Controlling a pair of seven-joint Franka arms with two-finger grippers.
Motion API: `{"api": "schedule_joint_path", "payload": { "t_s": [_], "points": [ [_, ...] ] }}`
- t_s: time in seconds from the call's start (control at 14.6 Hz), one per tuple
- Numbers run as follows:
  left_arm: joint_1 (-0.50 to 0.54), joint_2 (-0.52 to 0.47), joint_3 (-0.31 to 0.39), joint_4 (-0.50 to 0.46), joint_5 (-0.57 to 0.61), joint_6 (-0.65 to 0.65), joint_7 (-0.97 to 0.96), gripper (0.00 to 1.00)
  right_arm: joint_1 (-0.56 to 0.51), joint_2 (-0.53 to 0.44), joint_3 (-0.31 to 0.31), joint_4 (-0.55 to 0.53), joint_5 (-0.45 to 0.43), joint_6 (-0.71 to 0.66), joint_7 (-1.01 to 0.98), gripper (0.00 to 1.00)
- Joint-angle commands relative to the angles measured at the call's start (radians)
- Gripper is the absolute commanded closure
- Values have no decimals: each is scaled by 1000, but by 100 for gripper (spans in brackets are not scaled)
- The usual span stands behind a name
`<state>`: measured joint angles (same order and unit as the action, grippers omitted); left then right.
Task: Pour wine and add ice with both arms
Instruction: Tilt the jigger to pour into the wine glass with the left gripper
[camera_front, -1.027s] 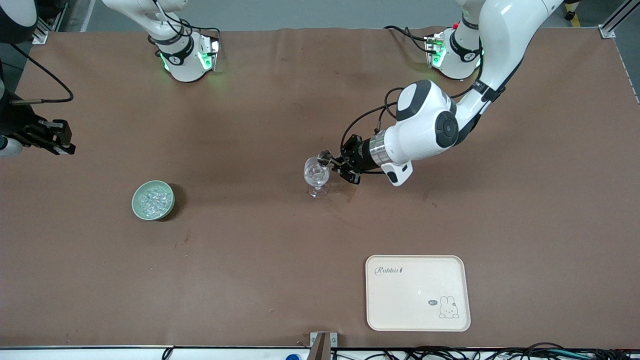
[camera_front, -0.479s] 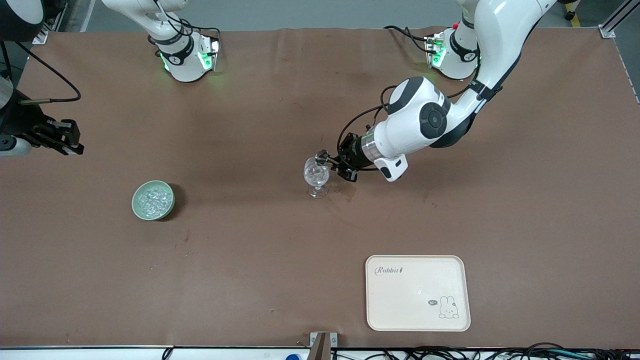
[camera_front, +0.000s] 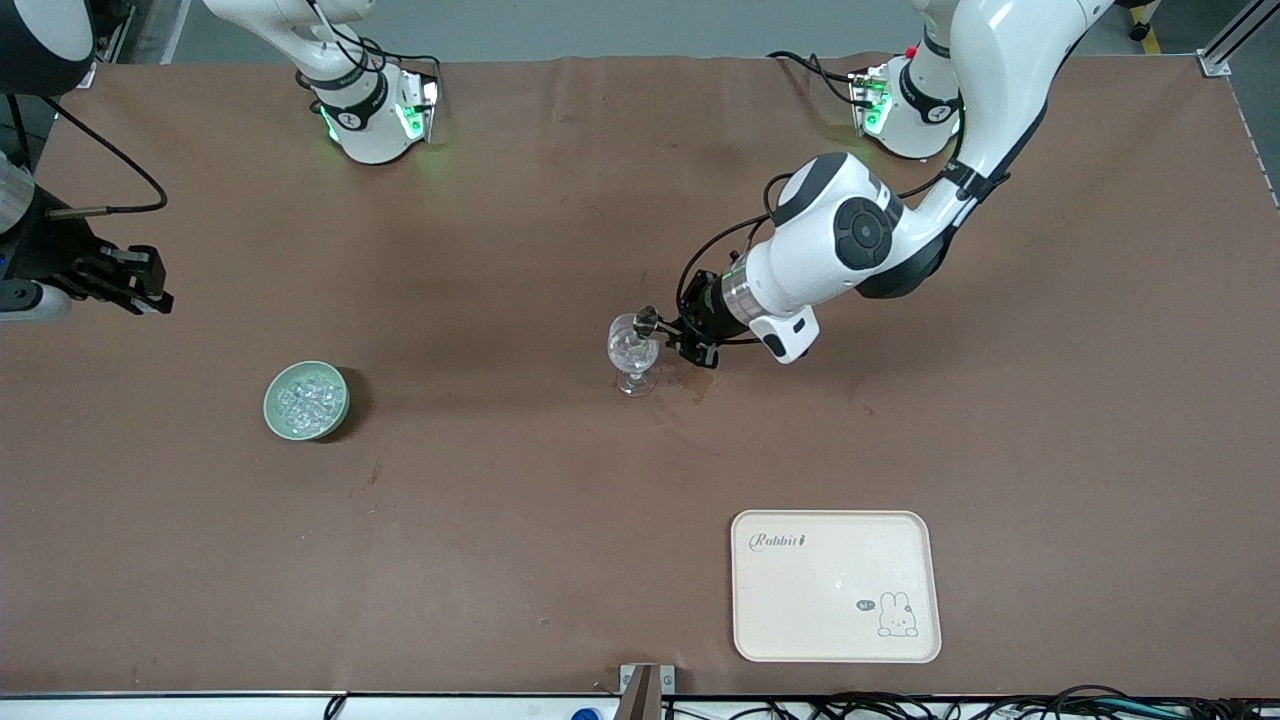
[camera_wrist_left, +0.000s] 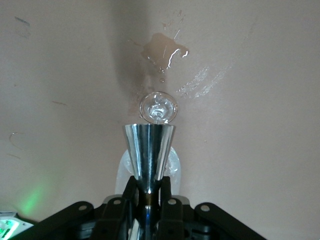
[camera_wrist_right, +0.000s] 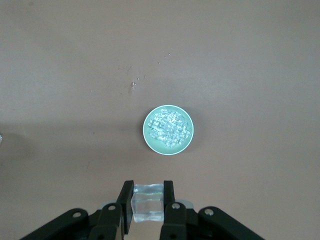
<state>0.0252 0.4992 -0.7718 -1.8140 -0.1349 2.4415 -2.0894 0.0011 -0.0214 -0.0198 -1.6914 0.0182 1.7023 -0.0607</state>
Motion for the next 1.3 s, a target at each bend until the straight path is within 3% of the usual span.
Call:
{"api": "schedule_joint_path", "payload": {
  "t_s": [0.0, 1.23],
  "points": [
    [-25, 4, 5, 30, 46, -7, -61, 99, 2, 5, 0, 18, 9, -12, 16, 87],
    [-50, 12, 8, 35, 274, -18, -225, 99, 2, 0, 3, 19, 11, -21, 18, 86]
  ]
}}
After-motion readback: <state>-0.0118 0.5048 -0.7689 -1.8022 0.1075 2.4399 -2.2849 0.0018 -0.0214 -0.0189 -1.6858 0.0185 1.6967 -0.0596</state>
